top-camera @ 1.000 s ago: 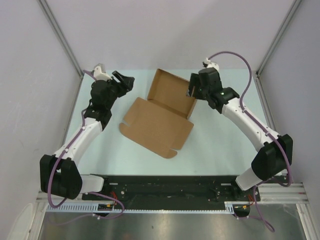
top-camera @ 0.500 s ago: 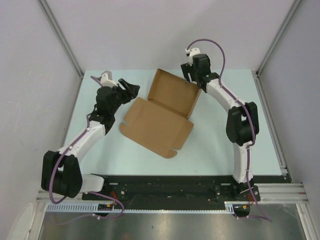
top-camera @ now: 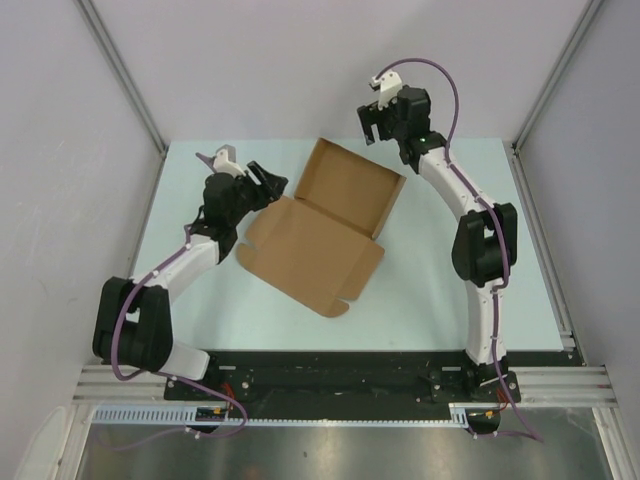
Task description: Fold the paper box
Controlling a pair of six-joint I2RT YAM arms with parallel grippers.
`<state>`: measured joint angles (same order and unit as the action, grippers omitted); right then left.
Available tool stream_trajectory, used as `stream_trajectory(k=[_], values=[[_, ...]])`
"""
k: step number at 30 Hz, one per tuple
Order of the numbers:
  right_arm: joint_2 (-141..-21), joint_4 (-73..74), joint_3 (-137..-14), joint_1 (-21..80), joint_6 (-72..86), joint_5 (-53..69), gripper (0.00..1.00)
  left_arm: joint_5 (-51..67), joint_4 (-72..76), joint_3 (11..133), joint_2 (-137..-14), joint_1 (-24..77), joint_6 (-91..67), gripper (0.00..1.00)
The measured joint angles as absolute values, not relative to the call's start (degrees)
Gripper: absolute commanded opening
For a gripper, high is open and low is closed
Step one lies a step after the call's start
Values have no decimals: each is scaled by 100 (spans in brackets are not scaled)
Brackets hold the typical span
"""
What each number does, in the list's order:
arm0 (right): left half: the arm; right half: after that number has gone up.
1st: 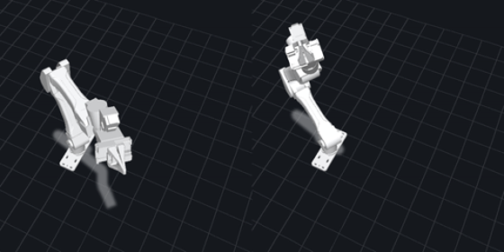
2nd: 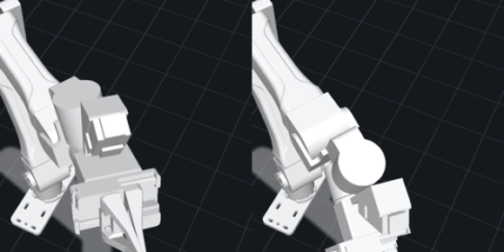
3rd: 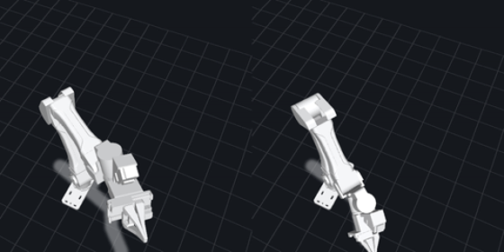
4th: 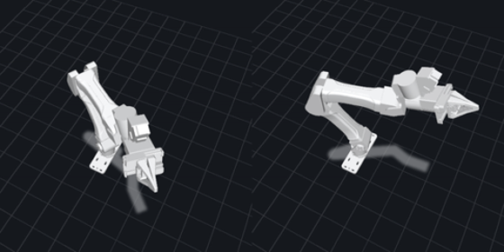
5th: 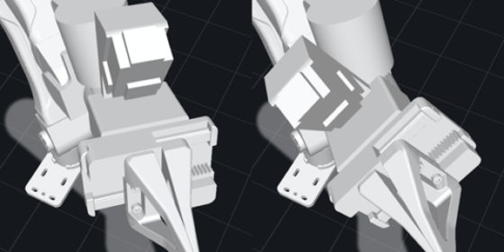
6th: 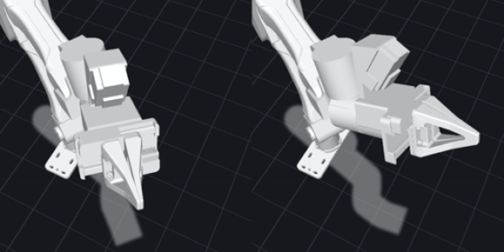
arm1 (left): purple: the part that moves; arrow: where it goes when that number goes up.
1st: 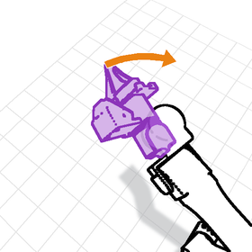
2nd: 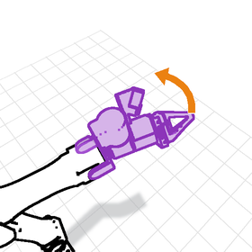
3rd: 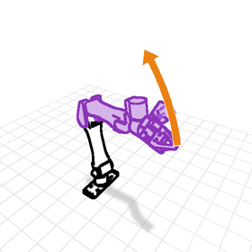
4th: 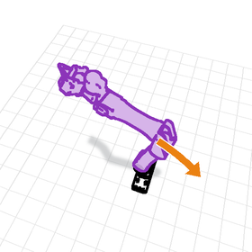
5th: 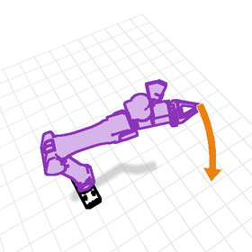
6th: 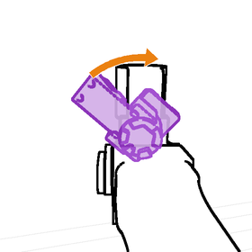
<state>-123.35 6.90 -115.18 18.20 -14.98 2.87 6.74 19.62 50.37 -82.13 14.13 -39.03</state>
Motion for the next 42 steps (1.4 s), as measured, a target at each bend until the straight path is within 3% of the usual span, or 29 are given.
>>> stream_trajectory(k=[12, 14, 18, 25, 28, 35, 38, 42], values=[[-12661, 1072, -11701, 2209, -1898, 1063, 86, 751, 2012, 5037, -8243, 1431, -3903, 69], [-12722, 1149, -11701, 2296, -1979, 1079, 80, 770, 2010, 5037, -8243, 1450, -3903, 69], [-12816, 1238, -11699, 2449, -2117, 1079, 54, 770, 2008, 5037, -8243, 1476, -3903, 69], [-12999, 1251, -11629, 2432, -2150, 974, 50, 768, 2003, 5037, -8219, 1476, -3898, 69], [-13041, 1234, -11531, 2390, -2150, 919, 44, 768, 2005, 5037, -8206, 1476, -3896, 69], [-13065, 1216, -11421, 2283, -2078, 786, 20, 768, 2003, 5037, -8204, 1479, -3898, 68], [-13065, 1205, -11421, 2263, -2012, 694, 0, 766, 2001, 5037, -8195, 1485, -3898, 68], [-13056, 1278, -11367, 2287, -1907, 526, 0, 749, 1957, 5037, -8123, 1522, -3898, 68]])
